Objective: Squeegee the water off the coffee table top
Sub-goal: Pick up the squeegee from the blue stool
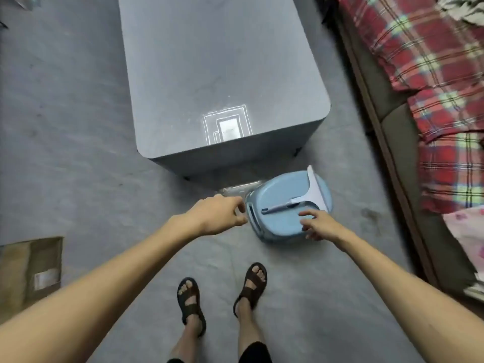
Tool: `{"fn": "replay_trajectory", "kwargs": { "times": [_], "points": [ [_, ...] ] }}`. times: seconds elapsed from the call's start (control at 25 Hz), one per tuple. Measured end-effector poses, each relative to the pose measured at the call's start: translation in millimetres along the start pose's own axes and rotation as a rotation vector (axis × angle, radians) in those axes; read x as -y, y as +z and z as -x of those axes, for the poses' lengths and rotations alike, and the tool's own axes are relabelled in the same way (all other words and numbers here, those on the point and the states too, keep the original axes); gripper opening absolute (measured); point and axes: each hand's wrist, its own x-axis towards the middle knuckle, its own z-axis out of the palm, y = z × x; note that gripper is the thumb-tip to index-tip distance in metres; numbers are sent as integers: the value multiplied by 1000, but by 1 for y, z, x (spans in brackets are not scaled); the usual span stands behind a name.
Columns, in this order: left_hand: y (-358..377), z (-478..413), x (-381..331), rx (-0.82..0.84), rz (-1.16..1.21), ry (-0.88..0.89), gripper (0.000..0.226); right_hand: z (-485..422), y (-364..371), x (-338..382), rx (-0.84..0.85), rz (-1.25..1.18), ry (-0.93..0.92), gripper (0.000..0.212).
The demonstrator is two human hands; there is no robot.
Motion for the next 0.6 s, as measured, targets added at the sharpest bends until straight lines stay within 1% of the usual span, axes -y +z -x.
{"fn": "replay_trajectory", "kwargs": {
  "times": [0.04,0.12,0.2,0.32,0.44,0.6],
  "points": [
    [19,-27,11,37,9,-20,34,-33,12,-11,15,-70,48,18],
    [57,-75,34,81,29,-45,34,-98,36,-30,-31,-246,167,14],
    [84,-100,53,122,76,-75,34,-152,60,-37,-92,-460,254,19],
    [102,-119,71,145,82,-89,35,-210,83,-32,-208,-687,292,30],
    [101,-126,81,161,84,-88,36,-241,90,-33,-260,-721,387,28],
    [84,-125,86,119,106,-64,32,-241,78,-28,-218,-737,438,24]
  ]
}}
